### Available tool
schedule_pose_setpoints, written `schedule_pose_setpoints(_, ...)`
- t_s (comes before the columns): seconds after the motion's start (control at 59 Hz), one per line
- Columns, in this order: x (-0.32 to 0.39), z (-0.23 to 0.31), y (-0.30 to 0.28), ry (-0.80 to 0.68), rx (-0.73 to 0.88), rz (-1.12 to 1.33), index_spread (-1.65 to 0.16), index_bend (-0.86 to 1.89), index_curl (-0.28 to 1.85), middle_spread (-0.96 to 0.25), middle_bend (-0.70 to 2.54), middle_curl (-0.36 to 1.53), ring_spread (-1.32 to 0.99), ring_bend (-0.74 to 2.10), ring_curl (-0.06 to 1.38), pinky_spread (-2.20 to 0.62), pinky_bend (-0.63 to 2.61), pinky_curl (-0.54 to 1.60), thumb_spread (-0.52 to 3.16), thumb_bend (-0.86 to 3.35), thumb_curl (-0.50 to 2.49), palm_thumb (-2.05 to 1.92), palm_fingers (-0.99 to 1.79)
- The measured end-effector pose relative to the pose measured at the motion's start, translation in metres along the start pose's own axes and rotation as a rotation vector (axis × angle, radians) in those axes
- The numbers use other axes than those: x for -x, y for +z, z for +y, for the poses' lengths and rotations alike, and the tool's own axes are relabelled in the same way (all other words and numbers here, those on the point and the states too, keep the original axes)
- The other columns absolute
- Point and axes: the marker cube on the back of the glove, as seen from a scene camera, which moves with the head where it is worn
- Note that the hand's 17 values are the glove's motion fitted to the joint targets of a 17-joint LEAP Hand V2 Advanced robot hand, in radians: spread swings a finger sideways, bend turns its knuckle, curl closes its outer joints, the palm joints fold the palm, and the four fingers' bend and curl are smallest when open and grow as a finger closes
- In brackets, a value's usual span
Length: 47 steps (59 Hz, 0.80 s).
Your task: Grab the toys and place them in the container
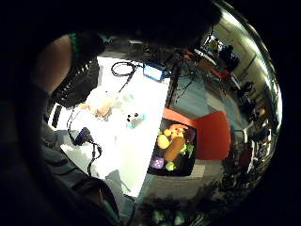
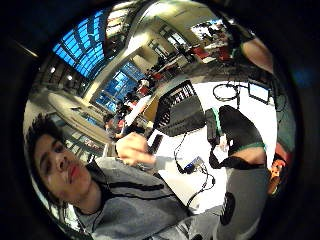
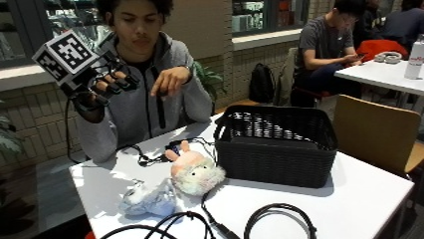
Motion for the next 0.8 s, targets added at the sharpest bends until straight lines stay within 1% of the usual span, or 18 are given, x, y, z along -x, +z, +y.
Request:
schedule_pose_setpoints(0.085,0.001,0.001,0.002,0.012,0.027,-0.001,-0.14,0.38,0.13,0.02,0.17,0.04,-0.06,0.18,0.03,0.0,0.56,0.17,0.77,0.25,0.05,0.26,0.37)
schedule_pose_setpoints(0.153,-0.002,-0.002,0.005,0.016,0.048,0.005,-0.18,0.37,0.17,0.02,0.18,0.06,-0.08,0.19,0.05,0.0,0.6,0.2,1.03,0.3,0.07,0.28,0.34)
schedule_pose_setpoints(0.22,0.0,0.0,0.007,0.027,0.063,0.006,-0.21,0.34,0.18,0.02,0.19,0.09,-0.09,0.2,0.06,0.0,0.63,0.23,1.22,0.33,0.1,0.28,0.31)
schedule_pose_setpoints(0.322,-0.001,-0.006,0.011,0.022,0.07,0.022,-0.24,0.32,0.21,0.02,0.19,0.12,-0.1,0.2,0.07,0.0,0.64,0.24,1.4,0.36,0.14,0.28,0.29)
schedule_pose_setpoints(0.509,-0.003,-0.011,0.023,0.046,0.13,0.055,-0.27,0.29,0.25,0.03,0.19,0.17,-0.11,0.21,0.1,0.0,0.65,0.26,1.55,0.39,0.19,0.27,0.26)
schedule_pose_setpoints(0.576,-0.009,-0.021,0.034,0.039,0.177,0.058,-0.27,0.26,0.26,0.03,0.19,0.19,-0.11,0.21,0.11,0.0,0.66,0.27,1.57,0.4,0.21,0.28,0.24)
schedule_pose_setpoints(0.627,-0.017,-0.031,0.04,0.015,0.242,0.045,-0.28,0.23,0.27,0.03,0.2,0.21,-0.11,0.21,0.12,0.0,0.67,0.28,1.56,0.39,0.22,0.28,0.21)
schedule_pose_setpoints(0.678,-0.021,-0.035,0.049,0.0,0.268,0.042,-0.28,0.2,0.28,0.03,0.19,0.22,-0.11,0.22,0.13,0.0,0.67,0.29,1.54,0.38,0.22,0.27,0.18)
schedule_pose_setpoints(0.797,-0.03,-0.034,0.071,0.038,0.317,0.072,-0.29,0.12,0.26,0.03,0.18,0.24,-0.1,0.23,0.15,0.0,0.66,0.3,1.43,0.3,0.22,0.21,0.0)
